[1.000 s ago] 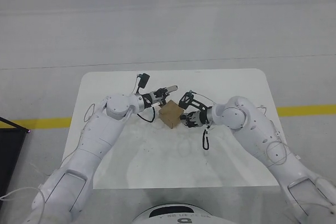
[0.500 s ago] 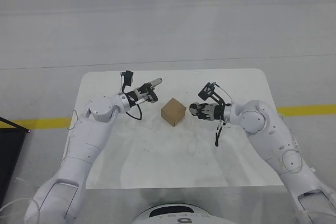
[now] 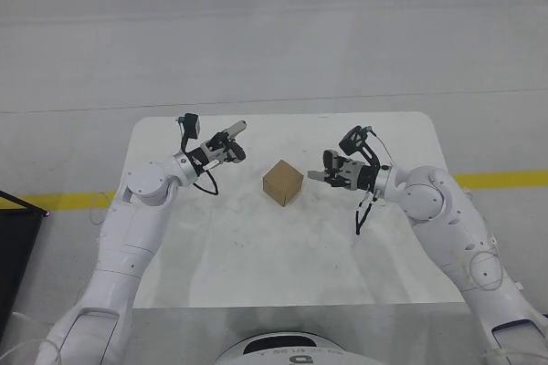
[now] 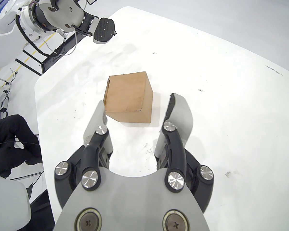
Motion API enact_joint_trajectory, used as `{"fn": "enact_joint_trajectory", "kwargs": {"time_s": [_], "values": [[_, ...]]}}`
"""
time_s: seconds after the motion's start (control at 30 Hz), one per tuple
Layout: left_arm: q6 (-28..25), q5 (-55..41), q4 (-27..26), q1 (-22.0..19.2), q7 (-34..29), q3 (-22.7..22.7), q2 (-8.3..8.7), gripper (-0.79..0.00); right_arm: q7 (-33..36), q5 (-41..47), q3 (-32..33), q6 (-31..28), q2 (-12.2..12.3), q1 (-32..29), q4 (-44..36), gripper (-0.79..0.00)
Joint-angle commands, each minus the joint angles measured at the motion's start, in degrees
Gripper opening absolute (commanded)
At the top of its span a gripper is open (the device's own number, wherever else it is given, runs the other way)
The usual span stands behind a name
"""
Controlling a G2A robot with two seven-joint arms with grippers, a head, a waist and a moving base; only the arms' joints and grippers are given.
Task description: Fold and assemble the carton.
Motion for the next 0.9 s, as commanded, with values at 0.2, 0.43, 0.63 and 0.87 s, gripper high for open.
{"fn": "enact_joint_trajectory", "kwargs": {"time_s": [0.2, 0.43, 0.63, 0.87], "values": [[0.00, 0.00, 0.00, 0.00, 0.00, 0.00, 0.00, -0.001, 0.00, 0.00, 0.00, 0.00, 0.00, 0.00, 0.00, -0.018], [0.00, 0.00, 0.00, 0.00, 0.00, 0.00, 0.00, -0.001, 0.00, 0.00, 0.00, 0.00, 0.00, 0.00, 0.00, 0.000], [0.00, 0.00, 0.00, 0.00, 0.00, 0.00, 0.00, 0.000, 0.00, 0.00, 0.00, 0.00, 0.00, 0.00, 0.00, 0.000], [0.00, 0.00, 0.00, 0.00, 0.00, 0.00, 0.00, 0.000, 0.00, 0.00, 0.00, 0.00, 0.00, 0.00, 0.00, 0.000]]}}
